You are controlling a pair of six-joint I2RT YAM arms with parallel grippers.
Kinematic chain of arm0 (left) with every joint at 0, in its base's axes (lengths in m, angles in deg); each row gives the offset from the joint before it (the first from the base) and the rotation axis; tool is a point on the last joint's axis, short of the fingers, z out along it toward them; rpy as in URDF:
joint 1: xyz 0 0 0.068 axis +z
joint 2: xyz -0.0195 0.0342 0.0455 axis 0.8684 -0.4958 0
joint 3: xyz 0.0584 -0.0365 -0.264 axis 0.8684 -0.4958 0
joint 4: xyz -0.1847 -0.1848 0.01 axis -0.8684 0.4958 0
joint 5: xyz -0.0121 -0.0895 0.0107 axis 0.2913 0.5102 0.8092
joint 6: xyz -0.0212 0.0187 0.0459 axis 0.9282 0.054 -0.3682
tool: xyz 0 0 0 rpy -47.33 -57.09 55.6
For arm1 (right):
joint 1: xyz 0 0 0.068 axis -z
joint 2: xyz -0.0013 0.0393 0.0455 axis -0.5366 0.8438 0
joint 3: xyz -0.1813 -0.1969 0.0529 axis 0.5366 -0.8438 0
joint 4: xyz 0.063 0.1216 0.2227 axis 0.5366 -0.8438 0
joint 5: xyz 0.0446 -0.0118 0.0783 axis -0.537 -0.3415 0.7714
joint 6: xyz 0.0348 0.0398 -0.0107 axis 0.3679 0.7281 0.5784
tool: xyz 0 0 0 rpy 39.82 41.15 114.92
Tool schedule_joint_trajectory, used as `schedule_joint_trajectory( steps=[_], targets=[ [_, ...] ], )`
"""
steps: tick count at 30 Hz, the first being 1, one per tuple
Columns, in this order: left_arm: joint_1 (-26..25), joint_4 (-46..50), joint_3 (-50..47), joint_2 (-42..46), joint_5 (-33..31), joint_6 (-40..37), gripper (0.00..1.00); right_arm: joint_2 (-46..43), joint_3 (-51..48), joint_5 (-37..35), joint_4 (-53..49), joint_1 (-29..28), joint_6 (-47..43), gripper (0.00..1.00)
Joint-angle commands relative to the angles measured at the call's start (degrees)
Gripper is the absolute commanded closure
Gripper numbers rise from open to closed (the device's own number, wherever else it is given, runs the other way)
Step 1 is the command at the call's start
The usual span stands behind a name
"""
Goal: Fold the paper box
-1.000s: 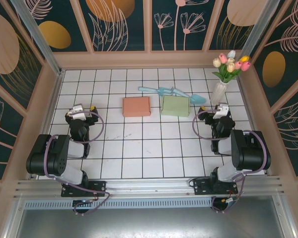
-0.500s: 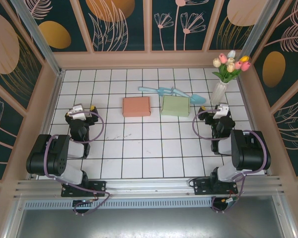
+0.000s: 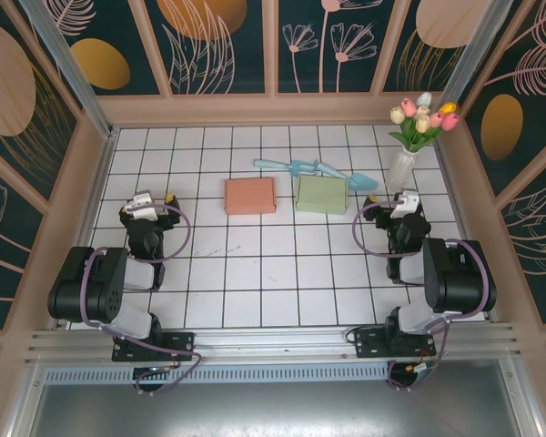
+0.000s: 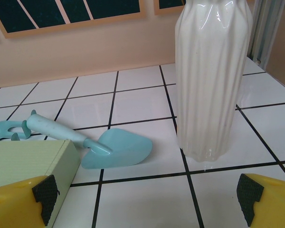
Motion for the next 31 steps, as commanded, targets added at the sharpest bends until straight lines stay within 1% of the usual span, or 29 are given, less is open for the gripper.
schedule_joint_trajectory(
  steps=[1,23,25,27,31],
  targets=[
    [0.4,-1.4,0.7,0.3,1.0,-0.8,0.01,0.4,0.7,-0.3,0.7,-0.3,0.5,0.01],
    [0.4,-1.3,0.8,0.1,1.1,-0.7,0.01,0.4,0.7,-0.3,0.7,-0.3,0.5,0.01],
    [0.4,0.1,1.8,-0.4,1.5,-0.9,0.01,0.4,0.7,-0.3,0.7,-0.3,0.5,0.01],
    [0.4,1.0,2.4,-0.5,3.4,-1.5,0.01,0.4,0.7,-0.3,0.7,-0.3,0.5,0.01],
    [0.4,-1.0,1.0,0.2,3.5,-1.6,0.01,0.4,0.8,-0.3,0.7,-0.3,0.5,0.01]
  ],
)
